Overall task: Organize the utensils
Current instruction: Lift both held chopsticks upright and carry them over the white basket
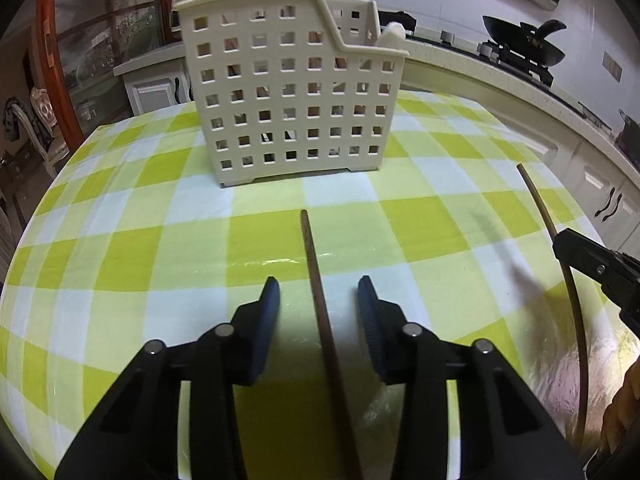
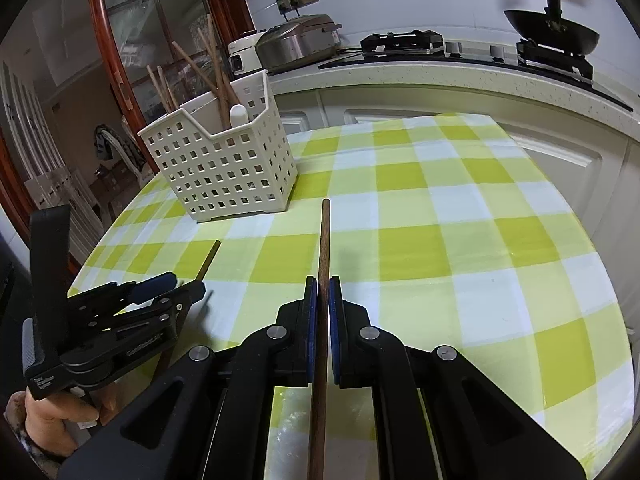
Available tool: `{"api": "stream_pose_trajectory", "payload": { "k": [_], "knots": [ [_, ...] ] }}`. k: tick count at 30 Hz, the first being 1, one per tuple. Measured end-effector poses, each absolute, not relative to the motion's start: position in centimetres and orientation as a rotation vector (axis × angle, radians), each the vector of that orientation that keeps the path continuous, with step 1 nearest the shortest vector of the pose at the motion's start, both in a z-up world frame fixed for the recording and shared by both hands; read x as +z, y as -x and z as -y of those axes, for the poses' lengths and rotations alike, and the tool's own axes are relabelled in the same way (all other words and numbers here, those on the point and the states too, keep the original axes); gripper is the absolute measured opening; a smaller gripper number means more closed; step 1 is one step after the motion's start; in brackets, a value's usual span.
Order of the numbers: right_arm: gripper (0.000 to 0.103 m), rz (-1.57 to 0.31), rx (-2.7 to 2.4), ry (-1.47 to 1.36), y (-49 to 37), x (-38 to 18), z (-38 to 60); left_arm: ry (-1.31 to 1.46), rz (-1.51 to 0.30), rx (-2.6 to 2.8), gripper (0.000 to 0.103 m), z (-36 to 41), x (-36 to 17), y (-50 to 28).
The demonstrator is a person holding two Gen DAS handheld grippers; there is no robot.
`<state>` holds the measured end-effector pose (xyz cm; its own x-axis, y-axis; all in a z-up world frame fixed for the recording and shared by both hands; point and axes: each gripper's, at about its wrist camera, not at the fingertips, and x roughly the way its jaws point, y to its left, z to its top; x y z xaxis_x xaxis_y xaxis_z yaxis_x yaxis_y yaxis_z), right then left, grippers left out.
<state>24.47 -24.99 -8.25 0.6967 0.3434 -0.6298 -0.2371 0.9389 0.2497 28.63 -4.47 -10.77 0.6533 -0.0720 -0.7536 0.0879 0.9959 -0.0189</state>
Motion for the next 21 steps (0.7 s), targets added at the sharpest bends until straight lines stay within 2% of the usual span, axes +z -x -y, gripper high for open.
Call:
{"api": "stream_pose_trajectory", "payload": {
  "k": [1, 5, 21],
  "knots": [
    [0.007, -0.733, 0.327, -0.155, -24.45, -8.32, 25.00, -0.021, -0.865, -0.096, 0.026, 4.56, -10.92, -28.81],
    [0.006, -0.734, 0.336, -0.159, -24.38, -8.44, 24.85, -0.048, -0.870, -0.085, 0.023, 4.99, -11.05, -29.11],
    [0.007, -0.736, 0.335, -0.139, -24.07, -8.27, 24.22, -0.066, -0.871, -0.088, 0.023, 4.91, -11.07, -29.02]
  ]
}}
